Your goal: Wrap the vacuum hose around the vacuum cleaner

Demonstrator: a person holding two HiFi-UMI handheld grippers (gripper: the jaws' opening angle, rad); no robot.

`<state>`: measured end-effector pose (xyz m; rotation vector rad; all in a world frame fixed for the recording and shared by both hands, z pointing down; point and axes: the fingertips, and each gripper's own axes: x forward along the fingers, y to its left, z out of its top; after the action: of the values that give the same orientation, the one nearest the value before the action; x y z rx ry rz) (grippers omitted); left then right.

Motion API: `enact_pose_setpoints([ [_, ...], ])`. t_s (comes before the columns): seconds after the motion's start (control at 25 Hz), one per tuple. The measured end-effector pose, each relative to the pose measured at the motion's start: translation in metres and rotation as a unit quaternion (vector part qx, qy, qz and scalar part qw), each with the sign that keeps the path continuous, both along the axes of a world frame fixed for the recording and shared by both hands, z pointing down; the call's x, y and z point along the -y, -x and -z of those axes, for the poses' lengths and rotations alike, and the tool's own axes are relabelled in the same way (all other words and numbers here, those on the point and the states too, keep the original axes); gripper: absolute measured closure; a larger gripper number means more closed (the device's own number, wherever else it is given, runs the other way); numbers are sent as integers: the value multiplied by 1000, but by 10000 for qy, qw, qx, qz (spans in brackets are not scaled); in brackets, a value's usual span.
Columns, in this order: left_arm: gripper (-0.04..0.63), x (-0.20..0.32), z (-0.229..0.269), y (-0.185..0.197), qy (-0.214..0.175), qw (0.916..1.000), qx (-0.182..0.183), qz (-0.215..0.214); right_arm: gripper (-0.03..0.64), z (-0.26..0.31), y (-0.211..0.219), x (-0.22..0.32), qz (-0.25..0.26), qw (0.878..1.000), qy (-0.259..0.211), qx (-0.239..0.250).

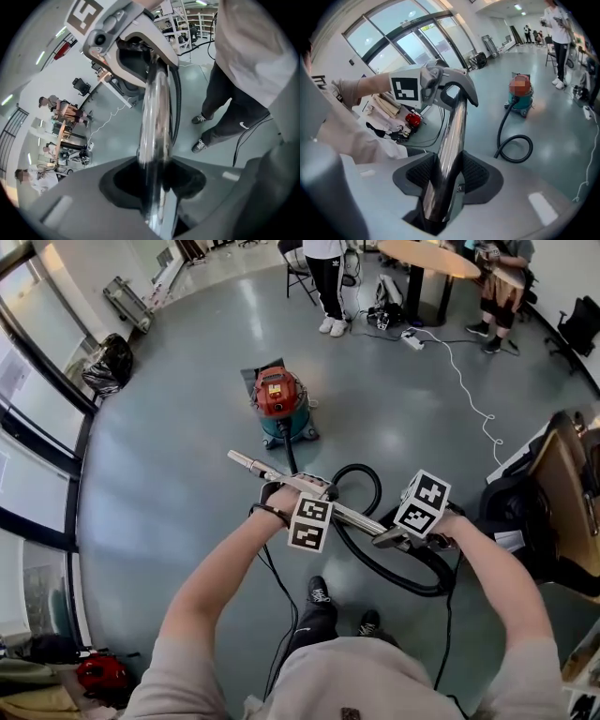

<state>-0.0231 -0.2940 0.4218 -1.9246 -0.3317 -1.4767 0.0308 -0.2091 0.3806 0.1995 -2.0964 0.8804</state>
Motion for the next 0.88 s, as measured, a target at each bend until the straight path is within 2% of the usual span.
enact_pose_setpoints([
  [0.12,451,18,-4,17,215,9997,-40,45,411,1,14,23,216,9996,-17,-182],
  [0.2,451,28,-4,25,359,9990,-193,187,413,0,17,39,251,9990,-146,-326],
  [0.32,454,40,-5,33,691,9946,-563,538,420,-7,13,69,212,9952,-606,-738],
  [0.44,456,55,-13,43,913,9869,-870,1003,429,-6,17,102,15,9914,-980,-870],
  [0.64,456,75,-34,60,1203,9683,-1216,1820,389,19,24,149,-446,9765,-1857,-996],
  [0.76,457,90,-40,69,1412,9521,-1521,2247,397,45,37,165,-726,9684,-2256,-772],
  [0.88,456,109,-45,74,1513,9353,-1819,2633,407,60,48,170,-1005,9636,-2422,-516],
])
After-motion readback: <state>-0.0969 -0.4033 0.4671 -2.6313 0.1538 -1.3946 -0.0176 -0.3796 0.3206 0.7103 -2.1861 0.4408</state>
